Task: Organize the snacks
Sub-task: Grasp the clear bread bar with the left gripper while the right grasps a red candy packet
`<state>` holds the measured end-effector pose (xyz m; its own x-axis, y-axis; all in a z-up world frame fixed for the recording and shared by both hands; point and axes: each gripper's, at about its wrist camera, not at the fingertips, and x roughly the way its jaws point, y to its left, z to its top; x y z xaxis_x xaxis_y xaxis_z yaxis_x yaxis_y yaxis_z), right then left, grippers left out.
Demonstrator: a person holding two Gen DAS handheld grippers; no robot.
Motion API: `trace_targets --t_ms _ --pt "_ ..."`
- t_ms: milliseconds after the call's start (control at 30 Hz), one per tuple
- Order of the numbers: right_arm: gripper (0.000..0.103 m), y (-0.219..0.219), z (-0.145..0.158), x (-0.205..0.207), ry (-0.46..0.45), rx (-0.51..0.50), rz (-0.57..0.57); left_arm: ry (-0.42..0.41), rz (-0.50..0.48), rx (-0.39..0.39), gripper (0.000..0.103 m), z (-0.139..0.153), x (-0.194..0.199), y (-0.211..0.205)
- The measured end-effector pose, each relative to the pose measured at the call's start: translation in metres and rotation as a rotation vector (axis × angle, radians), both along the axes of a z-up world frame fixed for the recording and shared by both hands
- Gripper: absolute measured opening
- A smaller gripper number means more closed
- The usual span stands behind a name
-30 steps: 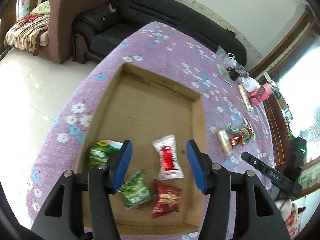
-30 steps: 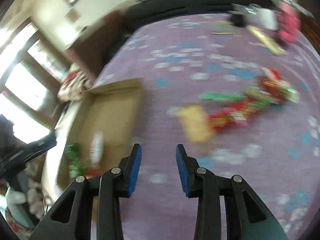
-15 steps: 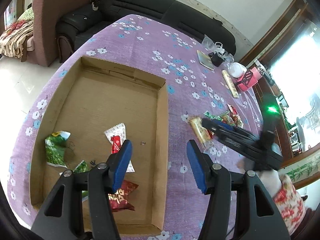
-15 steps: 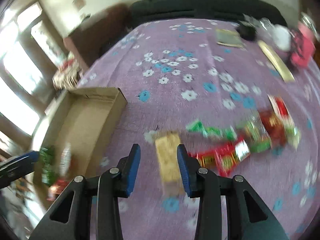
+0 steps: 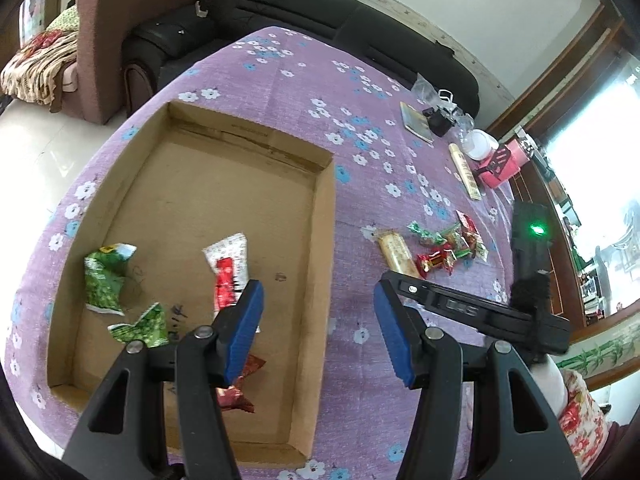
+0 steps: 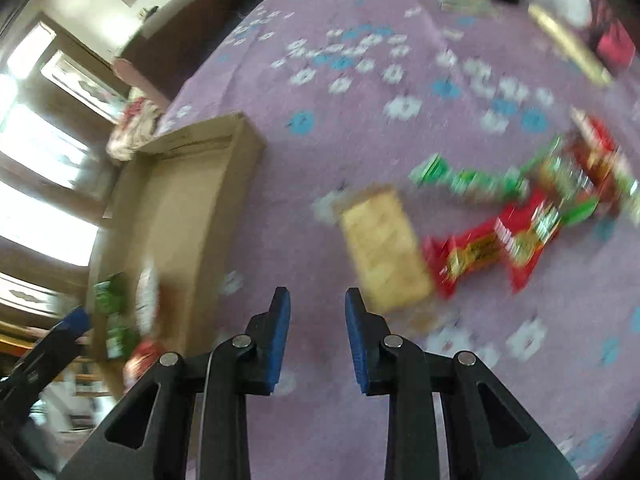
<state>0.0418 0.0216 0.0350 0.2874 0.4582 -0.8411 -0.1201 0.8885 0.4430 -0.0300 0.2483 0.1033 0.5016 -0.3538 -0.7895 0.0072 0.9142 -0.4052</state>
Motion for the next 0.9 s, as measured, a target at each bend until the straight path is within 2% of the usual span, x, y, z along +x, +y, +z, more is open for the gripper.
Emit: trace_targets --t_ms 100,167,267,367,567,700,767,833,900 --pt "0.031 -0.043 0.019 -0.014 -0.081 0.036 -0.077 -0.004 -0.022 -0.003 0.059 0.001 0.002 -0.009" --pt "0.044 -0.073 0.022 -0.018 -0.099 0.027 -0.15 -0.004 -0.036 -0.006 0.059 0.0 0.002 -0.015" --pt "0.045 -0.117 0.016 -0.016 -0.081 -0.013 -0.267 0.001 -0.048 -0.015 0.059 -0.001 0.004 -0.022" --pt "0.048 -0.146 0.006 -0.012 -0.029 0.042 -0.369 0.01 -0.061 -0.016 0.059 -0.004 0.005 -0.031" --pt "0.048 -0.138 -0.013 0.008 0.066 0.179 -0.404 0.028 -0.085 -0.012 0.059 -0.009 0.008 -0.053" --pt "0.051 -0.127 -0.015 0.022 0.089 0.132 -0.445 0.032 -0.095 -0.008 0.059 -0.01 0.007 -0.064" --pt "0.056 -0.122 -0.016 0.028 0.1 0.103 -0.46 0.036 -0.098 -0.005 0.059 -0.011 0.006 -0.067" --pt "0.054 -0.12 -0.014 0.032 0.088 0.061 -0.443 0.043 -0.1 -0.005 0.059 -0.013 0.007 -0.072" --pt "0.032 -0.122 -0.019 0.037 0.096 0.073 -0.427 0.045 -0.104 -0.006 0.059 -0.014 0.009 -0.077"
